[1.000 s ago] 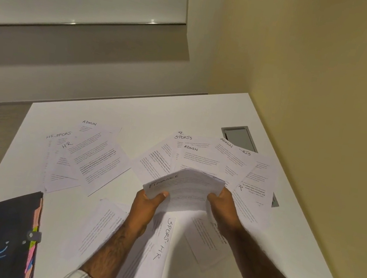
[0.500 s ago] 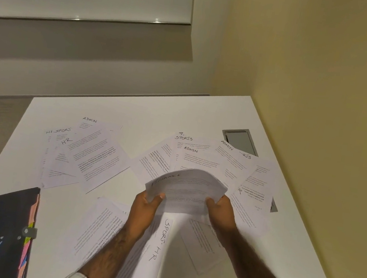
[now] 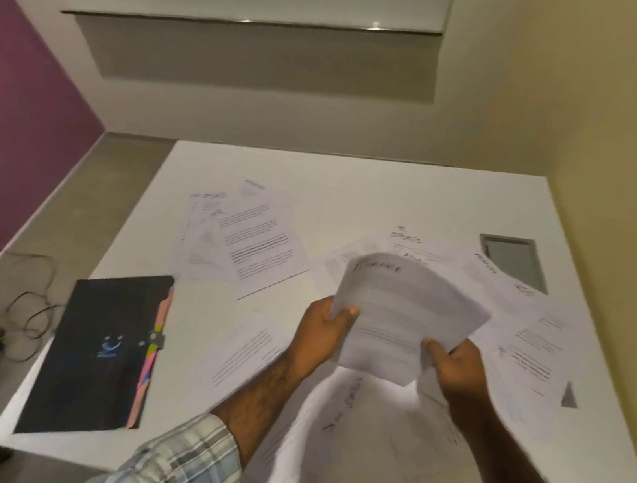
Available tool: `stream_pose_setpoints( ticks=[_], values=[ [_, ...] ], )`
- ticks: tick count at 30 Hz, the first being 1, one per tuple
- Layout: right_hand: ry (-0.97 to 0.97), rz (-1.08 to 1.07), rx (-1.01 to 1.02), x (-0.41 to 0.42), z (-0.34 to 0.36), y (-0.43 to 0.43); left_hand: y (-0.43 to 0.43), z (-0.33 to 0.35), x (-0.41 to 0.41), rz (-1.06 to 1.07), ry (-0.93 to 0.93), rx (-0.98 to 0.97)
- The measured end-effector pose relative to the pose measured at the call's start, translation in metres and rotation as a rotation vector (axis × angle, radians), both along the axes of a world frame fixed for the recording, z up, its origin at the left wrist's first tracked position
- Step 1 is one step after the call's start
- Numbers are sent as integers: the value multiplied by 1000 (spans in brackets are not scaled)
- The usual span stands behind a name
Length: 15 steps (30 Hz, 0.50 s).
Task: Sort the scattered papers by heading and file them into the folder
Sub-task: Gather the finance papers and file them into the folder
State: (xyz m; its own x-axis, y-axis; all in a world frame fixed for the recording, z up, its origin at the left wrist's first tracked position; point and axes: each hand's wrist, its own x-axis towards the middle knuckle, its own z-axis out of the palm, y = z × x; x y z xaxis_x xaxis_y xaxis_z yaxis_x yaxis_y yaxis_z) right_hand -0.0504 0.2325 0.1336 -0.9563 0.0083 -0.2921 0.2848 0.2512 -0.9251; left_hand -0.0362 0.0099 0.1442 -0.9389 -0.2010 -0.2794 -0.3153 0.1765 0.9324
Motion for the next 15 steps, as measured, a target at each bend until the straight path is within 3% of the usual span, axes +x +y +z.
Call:
stream_pose_setpoints(
  ticks=[4, 11, 15],
  values=[
    [2, 136, -68, 3, 5, -36, -36, 21, 16, 92, 24, 81],
    [-82, 280, -101, 27, 9, -136, -137, 32, 78, 442, 5, 284],
    [-108, 287, -95, 48, 11, -179, -210, 20, 111, 479, -168, 174]
  ],
)
